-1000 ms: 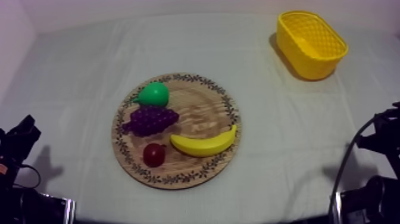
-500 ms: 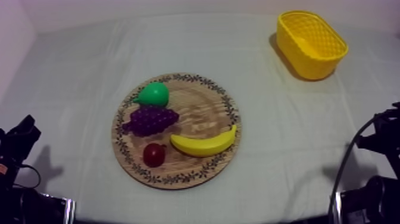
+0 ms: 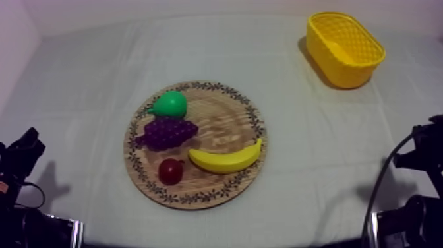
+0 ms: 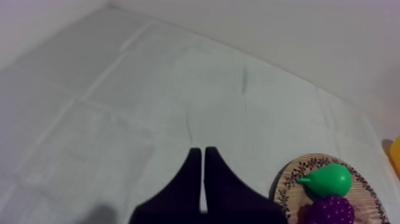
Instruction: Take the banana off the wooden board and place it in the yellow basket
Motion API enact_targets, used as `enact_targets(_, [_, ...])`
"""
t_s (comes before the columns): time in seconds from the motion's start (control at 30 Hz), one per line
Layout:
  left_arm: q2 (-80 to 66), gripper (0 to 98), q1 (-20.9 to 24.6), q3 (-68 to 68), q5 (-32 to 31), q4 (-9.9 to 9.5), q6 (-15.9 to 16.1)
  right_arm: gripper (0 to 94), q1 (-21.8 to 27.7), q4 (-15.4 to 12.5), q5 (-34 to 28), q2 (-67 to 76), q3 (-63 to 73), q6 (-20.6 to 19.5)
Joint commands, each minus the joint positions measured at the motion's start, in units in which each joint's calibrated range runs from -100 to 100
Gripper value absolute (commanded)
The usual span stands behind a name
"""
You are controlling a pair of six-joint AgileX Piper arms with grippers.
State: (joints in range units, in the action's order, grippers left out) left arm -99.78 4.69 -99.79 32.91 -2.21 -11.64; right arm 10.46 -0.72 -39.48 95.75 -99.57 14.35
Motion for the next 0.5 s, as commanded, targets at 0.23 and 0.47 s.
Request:
enact_targets(0.23, [-0.05, 0.1, -0.02, 0.01, -0.01, 0.03, -0.01, 0.6, -1.59, -1.35, -3.11, -1.08, 2.20, 4.90])
enact_targets(0.47, [-0.05, 0.1, -0.02, 0.01, -0.01, 0.03, 0.01, 0.6, -6.07, -4.67, -5.09, -11.32, 15.90, 7.43])
